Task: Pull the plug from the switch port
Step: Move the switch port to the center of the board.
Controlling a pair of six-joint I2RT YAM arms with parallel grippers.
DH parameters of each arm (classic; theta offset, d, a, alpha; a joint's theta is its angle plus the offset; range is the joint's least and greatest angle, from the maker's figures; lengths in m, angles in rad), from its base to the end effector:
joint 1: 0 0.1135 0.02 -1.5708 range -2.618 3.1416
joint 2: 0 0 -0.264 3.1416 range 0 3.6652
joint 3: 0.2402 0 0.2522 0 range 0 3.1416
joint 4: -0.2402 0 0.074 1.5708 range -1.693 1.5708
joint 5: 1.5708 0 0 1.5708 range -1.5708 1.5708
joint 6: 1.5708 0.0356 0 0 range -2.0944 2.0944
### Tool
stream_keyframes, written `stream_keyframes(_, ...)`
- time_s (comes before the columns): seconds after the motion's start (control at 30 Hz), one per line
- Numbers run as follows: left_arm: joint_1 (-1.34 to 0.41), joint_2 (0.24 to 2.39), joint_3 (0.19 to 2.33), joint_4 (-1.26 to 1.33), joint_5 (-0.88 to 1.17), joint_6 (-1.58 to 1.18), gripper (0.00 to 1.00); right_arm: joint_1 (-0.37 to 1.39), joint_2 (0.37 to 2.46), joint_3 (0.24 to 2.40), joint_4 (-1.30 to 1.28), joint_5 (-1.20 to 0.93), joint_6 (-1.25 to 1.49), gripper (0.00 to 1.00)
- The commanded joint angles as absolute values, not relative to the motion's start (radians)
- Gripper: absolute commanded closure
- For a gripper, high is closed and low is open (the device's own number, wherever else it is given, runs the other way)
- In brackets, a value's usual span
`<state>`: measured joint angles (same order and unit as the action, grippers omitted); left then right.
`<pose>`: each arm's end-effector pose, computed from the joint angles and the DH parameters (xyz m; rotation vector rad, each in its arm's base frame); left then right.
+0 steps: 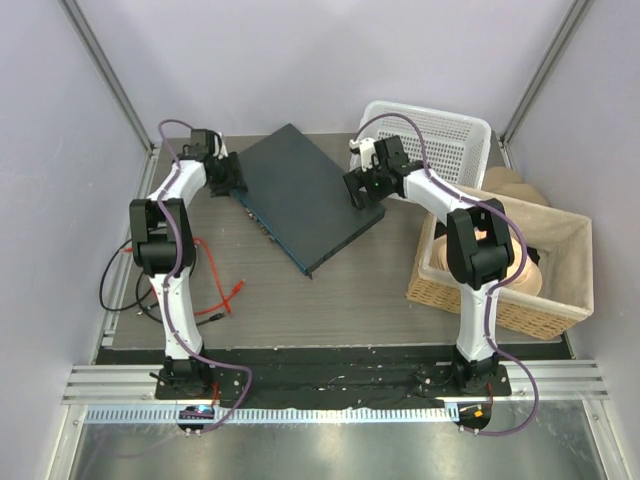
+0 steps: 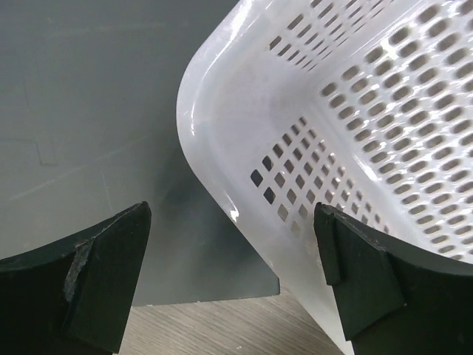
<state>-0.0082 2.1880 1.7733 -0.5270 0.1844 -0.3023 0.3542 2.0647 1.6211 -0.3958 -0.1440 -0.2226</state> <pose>0.4852 -0.0105 0.1969 -0.2948 2.5089 -0.3577 0.4345 0.1661 0.2137 -0.7496 2.2925 0.2342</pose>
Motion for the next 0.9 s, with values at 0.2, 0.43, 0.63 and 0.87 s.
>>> stream_keyframes(0.2,-0.054,2.177,1.712,-0.469,0.314,-0.296,0.39,0.373,1.956,1.473,-0.485,-0.247,-0.206,0.03)
stream_keyframes(0.43,-0.064,2.155,1.684,-0.471,0.331,-0.298,0.39,0.374,1.844,1.522,-0.439,-0.143,-0.235,0.04)
stream_keyframes(0.63,-0.066,2.146,1.671,-0.474,0.336,-0.299,0.39,0.394,1.763,1.473,-0.448,-0.233,-0.21,0.05)
stream_keyframes(0.87,-0.072,2.138,1.648,-0.472,0.337,-0.29,0.39,0.442,1.743,1.367,-0.479,-0.267,-0.199,0.06)
